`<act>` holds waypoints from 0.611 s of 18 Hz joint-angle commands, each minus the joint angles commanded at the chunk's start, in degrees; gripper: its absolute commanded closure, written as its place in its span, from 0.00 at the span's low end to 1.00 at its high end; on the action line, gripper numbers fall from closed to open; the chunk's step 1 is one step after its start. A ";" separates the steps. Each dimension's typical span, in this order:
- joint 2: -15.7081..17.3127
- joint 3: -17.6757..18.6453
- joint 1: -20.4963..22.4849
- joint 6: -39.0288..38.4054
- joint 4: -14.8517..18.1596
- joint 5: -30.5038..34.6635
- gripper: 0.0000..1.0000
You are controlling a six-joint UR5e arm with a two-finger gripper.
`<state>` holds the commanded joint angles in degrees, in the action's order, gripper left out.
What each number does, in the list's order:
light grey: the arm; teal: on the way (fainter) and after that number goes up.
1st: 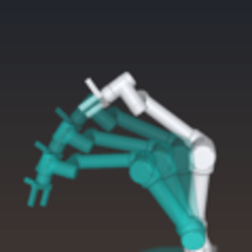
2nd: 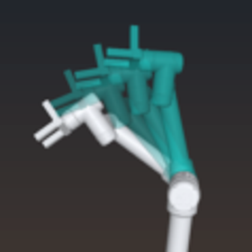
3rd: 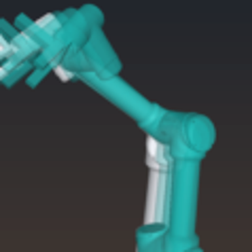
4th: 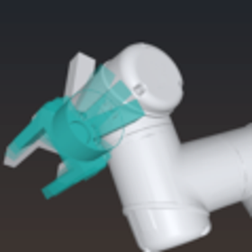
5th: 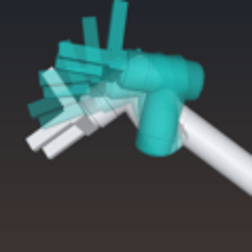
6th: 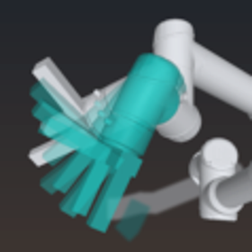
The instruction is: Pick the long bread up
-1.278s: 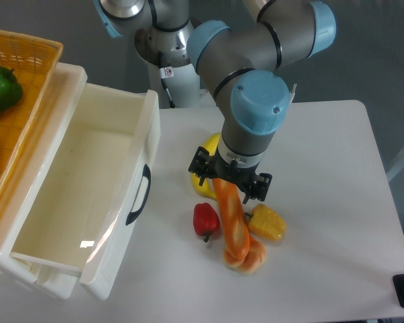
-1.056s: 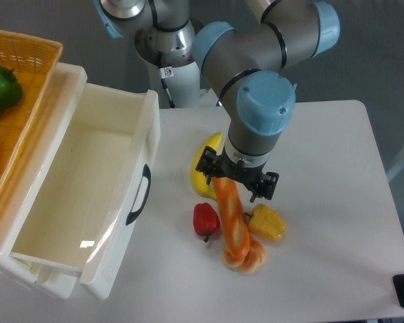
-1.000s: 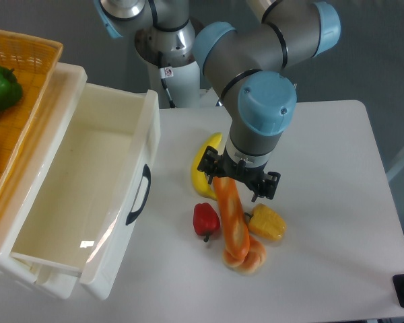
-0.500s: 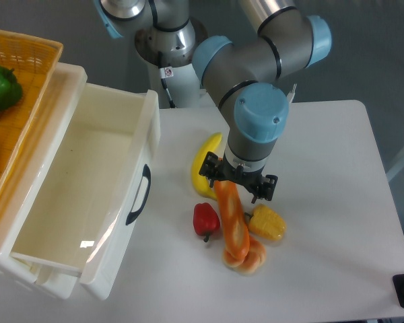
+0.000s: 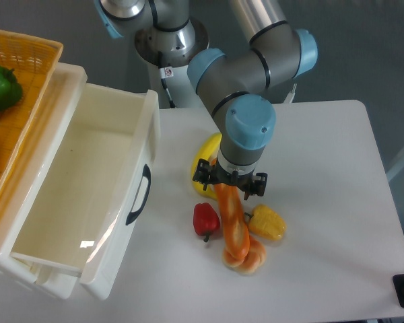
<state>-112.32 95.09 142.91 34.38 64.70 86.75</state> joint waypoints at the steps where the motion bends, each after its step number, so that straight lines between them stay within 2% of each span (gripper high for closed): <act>1: -0.27 0.36 -0.09 -1.49 -0.62 0.09 0.00; 11: -1.85 1.06 0.35 -1.77 -0.45 0.44 0.00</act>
<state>-114.17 96.15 143.26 32.61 64.25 87.19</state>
